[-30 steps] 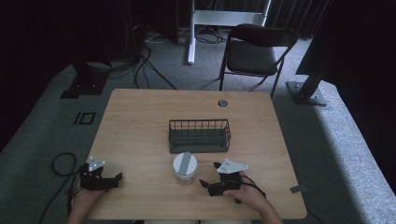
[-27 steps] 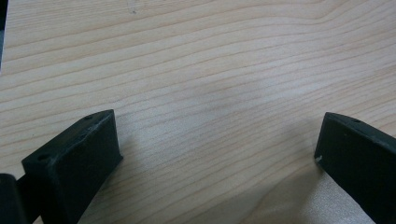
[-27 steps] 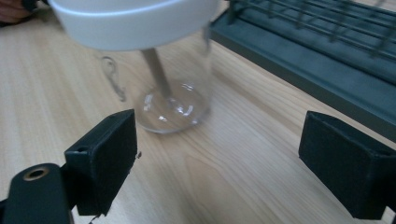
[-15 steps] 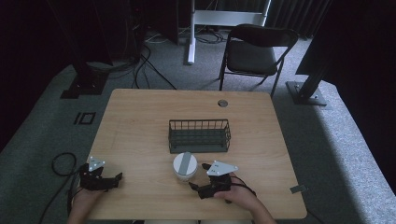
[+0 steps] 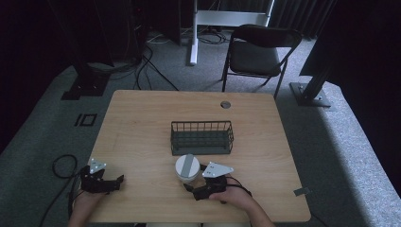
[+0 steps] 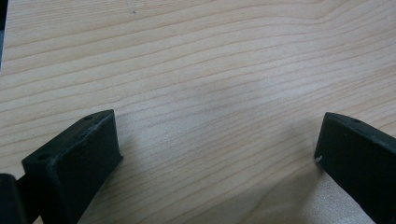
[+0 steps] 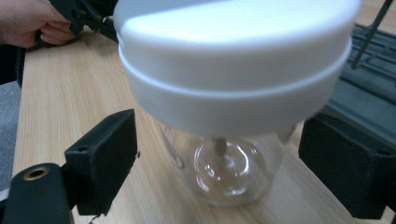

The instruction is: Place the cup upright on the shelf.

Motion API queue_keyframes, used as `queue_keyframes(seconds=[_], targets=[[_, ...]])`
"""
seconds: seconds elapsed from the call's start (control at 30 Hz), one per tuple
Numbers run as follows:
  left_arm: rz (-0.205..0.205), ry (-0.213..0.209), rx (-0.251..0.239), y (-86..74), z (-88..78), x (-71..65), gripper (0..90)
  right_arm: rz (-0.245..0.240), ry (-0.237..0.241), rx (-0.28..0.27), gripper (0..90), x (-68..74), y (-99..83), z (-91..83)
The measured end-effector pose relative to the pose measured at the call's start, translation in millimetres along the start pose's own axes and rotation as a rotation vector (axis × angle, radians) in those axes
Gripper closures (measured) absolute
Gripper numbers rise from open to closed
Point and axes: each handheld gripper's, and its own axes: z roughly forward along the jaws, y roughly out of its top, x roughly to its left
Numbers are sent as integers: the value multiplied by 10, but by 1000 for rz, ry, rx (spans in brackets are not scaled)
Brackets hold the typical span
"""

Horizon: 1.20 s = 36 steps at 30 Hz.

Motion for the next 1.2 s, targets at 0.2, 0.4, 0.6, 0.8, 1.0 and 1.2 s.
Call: queue_keyframes(seconds=[0.2, 0.4, 0.6, 0.8, 1.0, 1.2], targets=[[1, 0, 0, 0, 0, 0, 1, 8, 3, -21, 114, 0, 23, 55], [0, 0, 0, 0, 0, 0, 1, 0, -10, -32, 114, 5, 41, 105], [0, 0, 0, 0, 0, 1, 1, 5, -33, -50, 145, 16, 61, 160], [0, 0, 0, 0, 0, 0, 1, -11, -44, -29, 175, 28, 94, 191], [0, 0, 0, 0, 0, 0, 1, -39, -56, -16, 183, 31, 123, 186], [0, 0, 0, 0, 0, 1, 1, -35, -63, -14, 184, 21, 148, 151]])
